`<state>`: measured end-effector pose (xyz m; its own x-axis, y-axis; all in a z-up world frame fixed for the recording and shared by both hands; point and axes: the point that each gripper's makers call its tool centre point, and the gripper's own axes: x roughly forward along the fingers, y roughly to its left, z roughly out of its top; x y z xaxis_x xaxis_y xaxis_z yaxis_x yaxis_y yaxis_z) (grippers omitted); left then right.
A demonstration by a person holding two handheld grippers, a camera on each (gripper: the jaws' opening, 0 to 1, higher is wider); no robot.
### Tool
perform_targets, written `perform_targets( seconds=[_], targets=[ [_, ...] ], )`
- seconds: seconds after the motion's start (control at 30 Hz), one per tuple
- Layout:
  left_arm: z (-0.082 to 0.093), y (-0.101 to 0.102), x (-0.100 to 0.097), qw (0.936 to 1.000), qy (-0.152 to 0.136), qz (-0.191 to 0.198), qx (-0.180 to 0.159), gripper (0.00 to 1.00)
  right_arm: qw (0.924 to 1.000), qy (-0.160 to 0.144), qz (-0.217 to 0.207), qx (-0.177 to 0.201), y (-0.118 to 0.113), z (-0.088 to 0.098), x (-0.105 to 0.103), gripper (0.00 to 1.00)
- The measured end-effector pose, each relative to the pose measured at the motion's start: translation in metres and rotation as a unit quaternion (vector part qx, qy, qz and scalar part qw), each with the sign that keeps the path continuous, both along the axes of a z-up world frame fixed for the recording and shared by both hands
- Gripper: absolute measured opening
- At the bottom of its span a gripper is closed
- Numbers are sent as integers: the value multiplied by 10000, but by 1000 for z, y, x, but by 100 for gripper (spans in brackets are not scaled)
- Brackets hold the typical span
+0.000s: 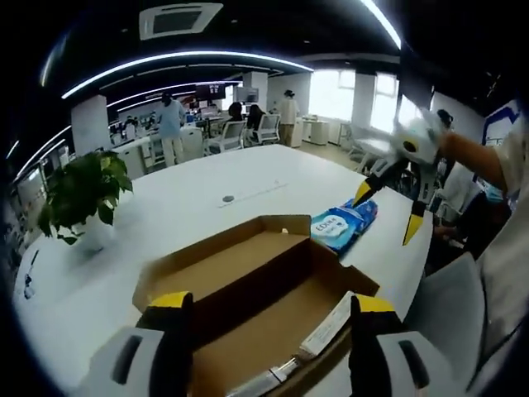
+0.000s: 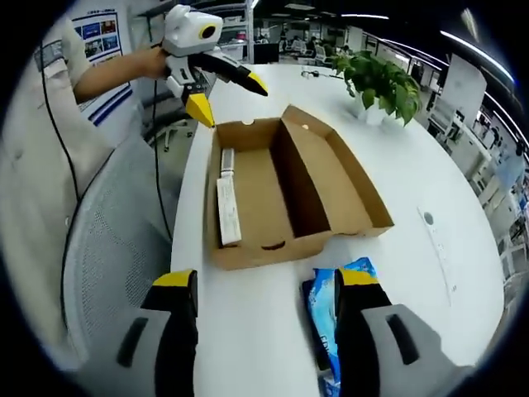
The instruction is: Operate the shoe box by opening the lid, removing the specified soft item, and placing it in the target area until the item is outside and the box remains undamaged.
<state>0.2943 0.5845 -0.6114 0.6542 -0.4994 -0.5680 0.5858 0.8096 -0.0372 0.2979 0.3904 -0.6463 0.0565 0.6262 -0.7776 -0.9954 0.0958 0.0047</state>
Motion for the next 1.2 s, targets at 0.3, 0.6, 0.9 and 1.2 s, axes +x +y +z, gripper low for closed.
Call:
perform_targets(
  seconds=[0.3,0.6,0.9,1.2],
  targets=[
    [-18,37,-15,9993,13,368,88,89,9996,-52,250,-95,29,-13,2,62],
    [-38,59,-25,9974,128,702,110,93,9985,-63,423,-327,46,-33,2,59],
    [-61,75,-35,9928,447,1109,10,87,9960,58,694,-557,59,-50,-4,58],
    [-67,93,-34,9771,697,1893,-674,58,9926,191,901,-786,66,-64,-8,56]
  ],
)
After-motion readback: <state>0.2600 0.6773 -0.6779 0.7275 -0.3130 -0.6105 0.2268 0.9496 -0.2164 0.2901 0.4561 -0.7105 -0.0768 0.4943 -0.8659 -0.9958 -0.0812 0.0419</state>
